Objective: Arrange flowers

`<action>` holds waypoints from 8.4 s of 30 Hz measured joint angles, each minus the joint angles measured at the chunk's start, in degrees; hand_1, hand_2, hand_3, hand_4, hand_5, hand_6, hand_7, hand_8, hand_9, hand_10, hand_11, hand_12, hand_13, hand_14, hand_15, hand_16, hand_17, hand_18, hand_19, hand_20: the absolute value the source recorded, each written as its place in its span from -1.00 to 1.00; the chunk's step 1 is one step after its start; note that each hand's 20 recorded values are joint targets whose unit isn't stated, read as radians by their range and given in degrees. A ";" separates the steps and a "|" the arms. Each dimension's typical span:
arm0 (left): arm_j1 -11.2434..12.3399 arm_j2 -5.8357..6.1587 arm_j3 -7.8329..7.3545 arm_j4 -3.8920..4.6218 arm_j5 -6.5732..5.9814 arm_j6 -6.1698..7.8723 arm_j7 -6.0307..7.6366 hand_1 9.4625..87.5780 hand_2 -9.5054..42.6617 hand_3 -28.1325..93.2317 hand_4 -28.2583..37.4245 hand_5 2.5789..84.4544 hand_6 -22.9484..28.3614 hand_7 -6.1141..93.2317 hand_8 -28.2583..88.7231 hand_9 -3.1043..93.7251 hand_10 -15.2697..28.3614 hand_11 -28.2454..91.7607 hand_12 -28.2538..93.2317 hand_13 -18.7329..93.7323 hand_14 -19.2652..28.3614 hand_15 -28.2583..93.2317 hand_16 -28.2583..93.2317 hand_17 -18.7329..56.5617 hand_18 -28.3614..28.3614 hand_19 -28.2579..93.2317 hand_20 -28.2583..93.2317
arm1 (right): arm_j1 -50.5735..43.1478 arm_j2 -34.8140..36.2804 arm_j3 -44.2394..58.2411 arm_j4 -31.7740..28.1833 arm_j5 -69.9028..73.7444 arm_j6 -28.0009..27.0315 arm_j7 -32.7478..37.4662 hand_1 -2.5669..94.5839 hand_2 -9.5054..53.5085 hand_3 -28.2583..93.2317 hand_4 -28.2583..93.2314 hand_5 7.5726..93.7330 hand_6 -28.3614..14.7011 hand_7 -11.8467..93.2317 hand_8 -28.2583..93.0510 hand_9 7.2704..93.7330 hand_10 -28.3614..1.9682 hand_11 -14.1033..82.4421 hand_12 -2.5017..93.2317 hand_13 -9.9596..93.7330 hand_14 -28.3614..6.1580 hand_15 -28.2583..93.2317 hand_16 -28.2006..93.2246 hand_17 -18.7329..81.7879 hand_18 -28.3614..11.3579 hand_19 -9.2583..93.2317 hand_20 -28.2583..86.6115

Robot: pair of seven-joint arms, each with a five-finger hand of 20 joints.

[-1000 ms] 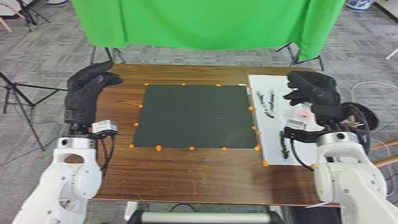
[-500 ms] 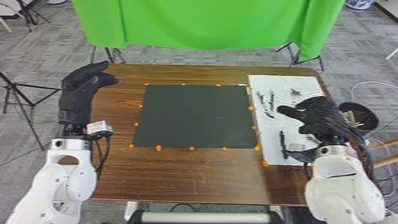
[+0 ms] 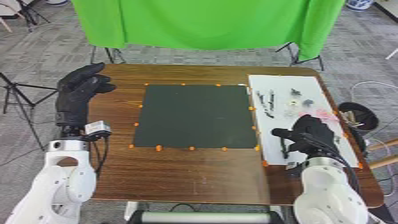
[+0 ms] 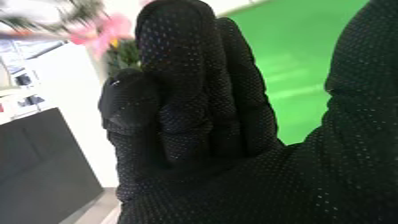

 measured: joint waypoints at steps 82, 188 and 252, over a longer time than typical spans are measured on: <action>1.66 4.25 0.79 0.67 -6.74 0.10 -1.14 -0.33 -1.00 0.52 -0.43 0.22 -0.03 -0.46 -0.62 0.23 0.30 -0.02 -0.18 0.24 0.58 0.21 -0.48 -0.04 0.67 0.45 -0.08 | 8.50 -0.13 -6.87 1.89 15.15 18.96 -2.48 0.25 -1.00 0.51 -0.34 0.46 0.11 0.01 -0.15 0.85 0.02 -0.21 0.30 0.90 0.53 0.50 0.04 0.76 0.17 0.96 0.31; -9.61 10.95 16.72 15.05 -14.68 9.14 -0.57 -0.67 -0.44 0.68 -1.00 0.22 -0.04 -0.48 -0.63 0.10 0.31 -0.13 -0.25 0.02 0.47 -0.18 -0.49 -0.26 0.45 -0.30 -0.21 | 45.54 -17.16 -47.98 28.83 67.73 40.78 -18.94 0.18 -1.00 0.47 -0.51 0.43 0.17 -0.15 -0.24 0.87 0.05 -0.43 -0.01 0.97 0.38 0.10 0.02 0.82 0.12 0.52 0.34; -7.58 9.98 16.20 14.43 -17.42 9.87 0.90 -0.67 -0.49 0.68 -1.00 0.21 -0.04 -0.47 -0.64 0.10 0.30 -0.13 -0.24 0.03 0.48 -0.18 -0.49 -0.26 0.46 -0.31 -0.21 | 44.85 -11.80 -47.84 28.23 52.15 17.89 -25.76 -0.55 -0.71 0.56 -0.64 0.09 0.24 -0.48 -0.64 0.36 -0.39 -0.52 -0.64 0.93 0.18 0.28 -0.07 0.68 -0.21 1.00 -0.06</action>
